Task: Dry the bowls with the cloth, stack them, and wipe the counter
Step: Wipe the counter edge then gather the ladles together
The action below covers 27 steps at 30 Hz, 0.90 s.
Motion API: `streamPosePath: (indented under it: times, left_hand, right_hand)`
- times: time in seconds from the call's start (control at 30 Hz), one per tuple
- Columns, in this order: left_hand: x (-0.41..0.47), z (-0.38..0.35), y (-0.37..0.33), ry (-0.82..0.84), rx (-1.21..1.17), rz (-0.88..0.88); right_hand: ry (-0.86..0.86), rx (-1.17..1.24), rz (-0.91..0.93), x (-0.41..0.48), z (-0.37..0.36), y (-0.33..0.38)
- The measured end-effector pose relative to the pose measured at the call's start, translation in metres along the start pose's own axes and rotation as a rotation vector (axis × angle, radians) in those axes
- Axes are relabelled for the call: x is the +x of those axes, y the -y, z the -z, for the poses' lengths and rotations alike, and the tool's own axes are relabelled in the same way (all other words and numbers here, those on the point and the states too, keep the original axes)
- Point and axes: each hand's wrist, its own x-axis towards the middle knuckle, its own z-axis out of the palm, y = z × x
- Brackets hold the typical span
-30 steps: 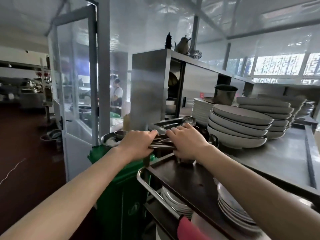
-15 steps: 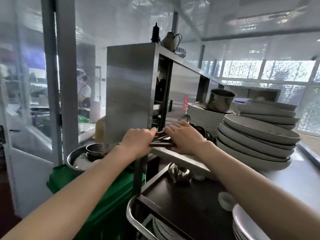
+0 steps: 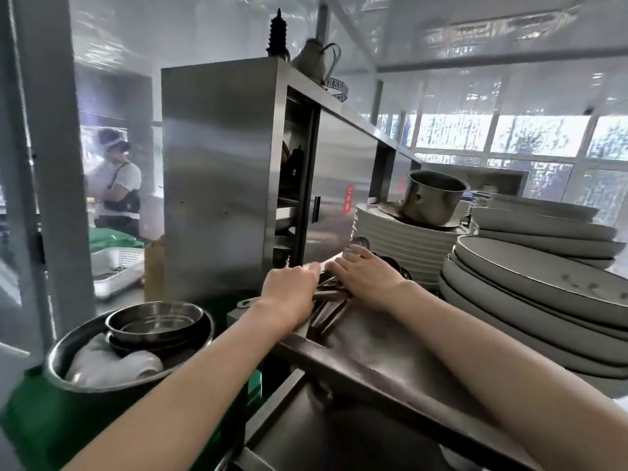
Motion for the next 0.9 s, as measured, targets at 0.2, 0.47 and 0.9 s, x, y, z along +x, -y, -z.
streamPosePath:
  times: [0.2, 0.47, 0.9]
  left_hand:
    - [0.025, -0.028, -0.016, 0.051, 0.003, 0.022]
    - [0.034, -0.030, -0.026, 0.078, -0.195, 0.012]
    - [0.016, -0.025, -0.022, 0.395, -0.453, -0.178]
  right_hand:
    - [0.031, 0.006, 0.029, 0.010, -0.035, -0.013]
    - [0.016, -0.029, 0.025, 0.007, -0.062, -0.024]
    - [0.087, -0.131, 0.007, -0.006, -0.050, -0.034]
